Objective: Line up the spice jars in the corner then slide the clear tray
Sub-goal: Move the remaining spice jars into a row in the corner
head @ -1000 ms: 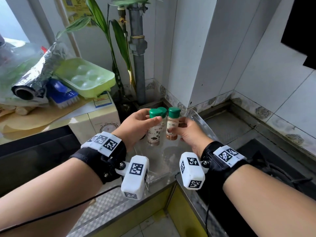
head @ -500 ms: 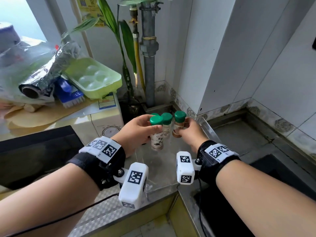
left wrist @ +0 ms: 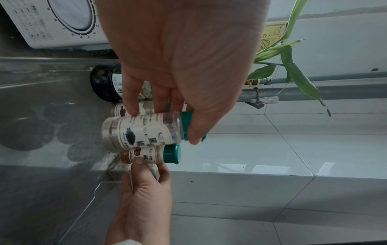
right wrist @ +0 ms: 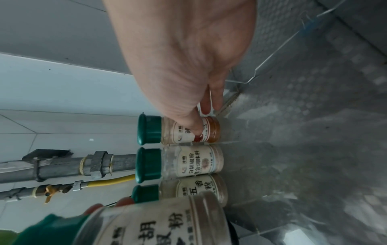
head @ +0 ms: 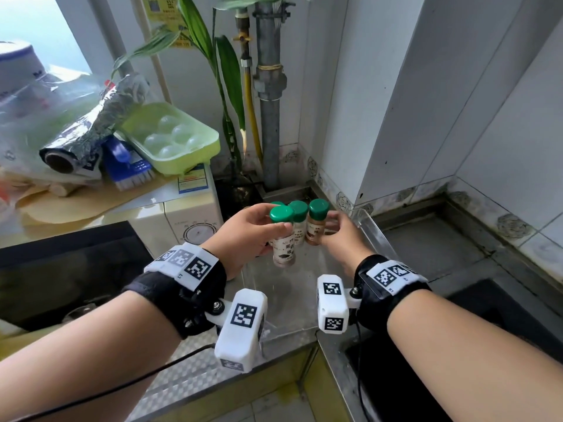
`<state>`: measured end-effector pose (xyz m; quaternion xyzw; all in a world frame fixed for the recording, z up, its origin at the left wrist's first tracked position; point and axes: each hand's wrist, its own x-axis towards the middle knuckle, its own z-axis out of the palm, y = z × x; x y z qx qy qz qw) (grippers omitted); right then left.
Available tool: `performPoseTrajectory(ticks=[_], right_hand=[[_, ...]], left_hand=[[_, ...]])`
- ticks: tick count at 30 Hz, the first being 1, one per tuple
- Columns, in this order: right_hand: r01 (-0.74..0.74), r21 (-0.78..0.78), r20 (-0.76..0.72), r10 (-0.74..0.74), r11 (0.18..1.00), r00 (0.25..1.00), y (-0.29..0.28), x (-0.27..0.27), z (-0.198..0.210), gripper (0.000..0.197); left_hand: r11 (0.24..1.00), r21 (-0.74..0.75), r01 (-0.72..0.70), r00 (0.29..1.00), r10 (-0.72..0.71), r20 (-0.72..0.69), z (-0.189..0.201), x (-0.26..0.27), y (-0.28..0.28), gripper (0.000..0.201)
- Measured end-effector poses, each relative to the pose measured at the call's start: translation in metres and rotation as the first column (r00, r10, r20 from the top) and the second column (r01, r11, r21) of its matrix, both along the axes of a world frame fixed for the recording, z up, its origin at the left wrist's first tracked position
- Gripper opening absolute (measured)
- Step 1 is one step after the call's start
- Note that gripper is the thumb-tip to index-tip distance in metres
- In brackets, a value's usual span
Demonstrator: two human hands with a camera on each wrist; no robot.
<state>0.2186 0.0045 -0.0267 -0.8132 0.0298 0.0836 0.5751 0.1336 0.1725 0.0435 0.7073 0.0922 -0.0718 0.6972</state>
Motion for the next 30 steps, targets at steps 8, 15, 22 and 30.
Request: performPoseTrajectory(ticks=[8, 15, 22, 30], right_hand=[[-0.164, 0.11, 0.027, 0.162, 0.98, 0.986, -0.021, -0.038, 0.014, 0.015], [-0.245, 0.184, 0.054, 0.239, 0.952, 0.97, -0.034, -0.05, 0.014, 0.044], [-0.169, 0.112, 0.131, 0.154, 0.979, 0.979, -0.041, -0.047, 0.015, 0.04], [0.076, 0.018, 0.136, -0.078, 0.997, 0.988, -0.045, -0.015, 0.003, 0.041]], left_hand=[[0.999, -0.025, 0.047, 0.998, -0.046, 0.044, 0.003, 0.008, -0.025, 0.03], [0.998, 0.006, 0.065, 0.996, -0.065, 0.057, -0.005, 0.017, -0.045, 0.026], [0.997, 0.012, 0.082, 0.991, -0.083, 0.108, -0.005, 0.021, -0.053, 0.041], [0.969, 0.039, -0.245, 0.935, 0.225, 0.275, 0.01, 0.026, -0.024, 0.02]])
